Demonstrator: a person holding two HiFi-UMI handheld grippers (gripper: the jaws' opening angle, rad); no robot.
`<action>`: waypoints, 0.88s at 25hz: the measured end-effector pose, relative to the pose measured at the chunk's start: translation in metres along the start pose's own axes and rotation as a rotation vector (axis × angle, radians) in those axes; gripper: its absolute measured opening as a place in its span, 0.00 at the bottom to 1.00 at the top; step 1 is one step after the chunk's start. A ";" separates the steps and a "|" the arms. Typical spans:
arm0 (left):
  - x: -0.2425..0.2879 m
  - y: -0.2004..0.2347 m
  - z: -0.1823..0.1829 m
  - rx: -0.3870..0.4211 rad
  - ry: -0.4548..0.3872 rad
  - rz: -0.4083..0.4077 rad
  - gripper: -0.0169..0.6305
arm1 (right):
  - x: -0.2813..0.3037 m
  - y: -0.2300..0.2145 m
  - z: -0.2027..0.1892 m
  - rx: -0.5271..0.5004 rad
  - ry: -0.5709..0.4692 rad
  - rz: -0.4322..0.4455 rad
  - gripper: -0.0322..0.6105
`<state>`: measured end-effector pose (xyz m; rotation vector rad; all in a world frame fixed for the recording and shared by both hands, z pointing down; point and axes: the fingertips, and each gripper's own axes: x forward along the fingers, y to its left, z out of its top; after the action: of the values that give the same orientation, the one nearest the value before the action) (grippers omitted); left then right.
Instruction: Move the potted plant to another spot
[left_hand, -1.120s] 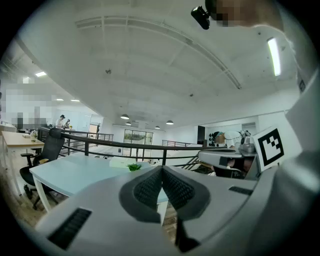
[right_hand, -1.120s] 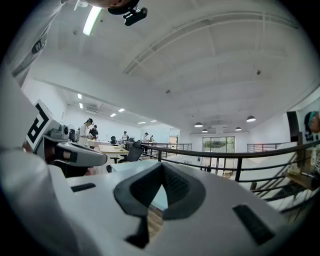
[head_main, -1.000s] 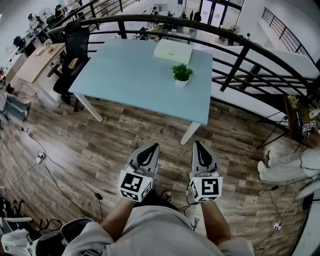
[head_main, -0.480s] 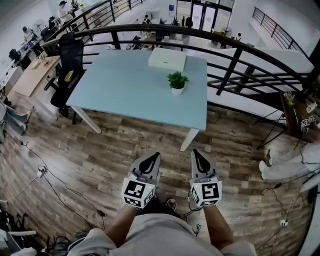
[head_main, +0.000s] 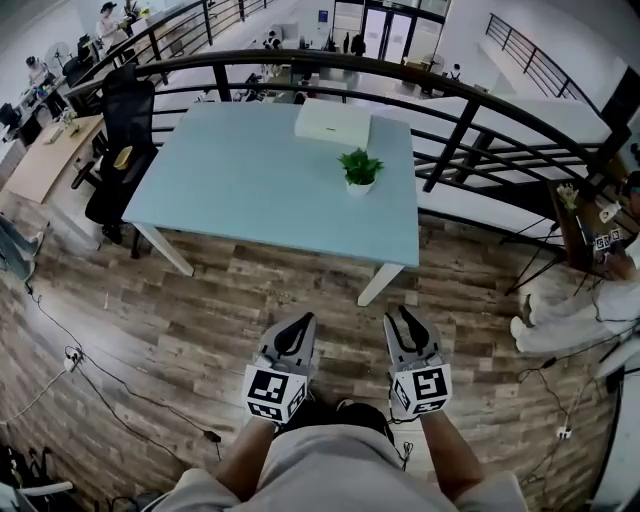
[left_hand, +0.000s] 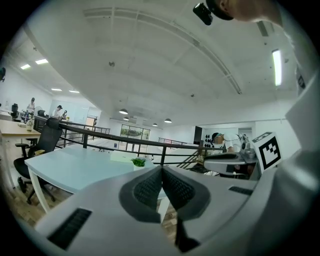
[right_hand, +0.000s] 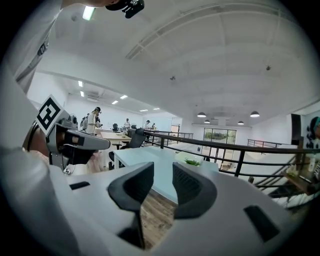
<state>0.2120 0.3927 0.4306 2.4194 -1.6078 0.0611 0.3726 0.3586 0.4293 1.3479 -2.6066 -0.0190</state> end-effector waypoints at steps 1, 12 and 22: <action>-0.001 0.008 -0.001 -0.005 0.005 0.006 0.05 | 0.004 0.001 -0.001 -0.003 0.007 -0.012 0.23; 0.027 0.053 -0.006 -0.031 0.051 0.022 0.05 | 0.063 -0.008 -0.009 0.005 0.039 -0.020 0.32; 0.138 0.092 0.036 0.033 0.053 0.033 0.05 | 0.154 -0.082 0.011 -0.001 -0.019 0.014 0.43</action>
<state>0.1791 0.2266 0.4337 2.3946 -1.6364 0.1577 0.3502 0.1859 0.4374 1.3355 -2.6314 -0.0318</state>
